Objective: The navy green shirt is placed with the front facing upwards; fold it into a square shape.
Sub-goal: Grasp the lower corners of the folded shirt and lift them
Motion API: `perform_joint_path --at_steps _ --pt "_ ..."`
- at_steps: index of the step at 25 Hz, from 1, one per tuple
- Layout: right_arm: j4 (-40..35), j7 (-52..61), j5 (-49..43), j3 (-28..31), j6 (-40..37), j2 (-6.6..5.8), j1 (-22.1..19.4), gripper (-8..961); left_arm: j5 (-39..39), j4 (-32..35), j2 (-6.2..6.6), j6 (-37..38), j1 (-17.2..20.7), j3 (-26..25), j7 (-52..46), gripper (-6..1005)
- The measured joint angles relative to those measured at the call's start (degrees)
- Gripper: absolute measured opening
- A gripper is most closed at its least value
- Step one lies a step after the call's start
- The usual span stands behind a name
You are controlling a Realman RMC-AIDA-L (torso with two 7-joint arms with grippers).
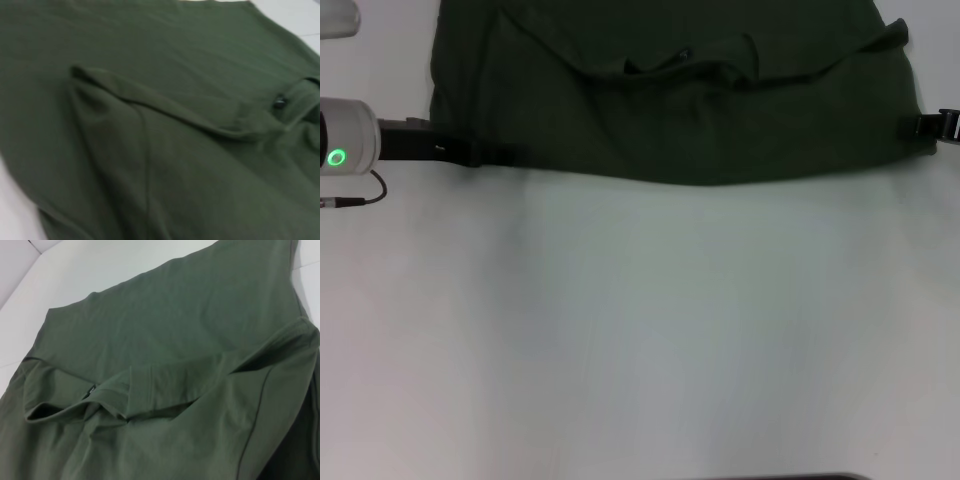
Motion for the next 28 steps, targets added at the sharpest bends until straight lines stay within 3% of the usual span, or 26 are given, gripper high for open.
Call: perform_joint_path --at_steps 15,28 --pt "0.0 -0.4 0.0 0.0 0.19 0.0 -0.06 44 -4.18 2.45 0.25 8.0 -0.86 -0.47 0.29 928" --pt "0.41 -0.46 0.0 0.0 0.27 0.18 -0.51 45 -3.59 2.44 -0.66 -2.51 0.25 0.81 0.39 923"
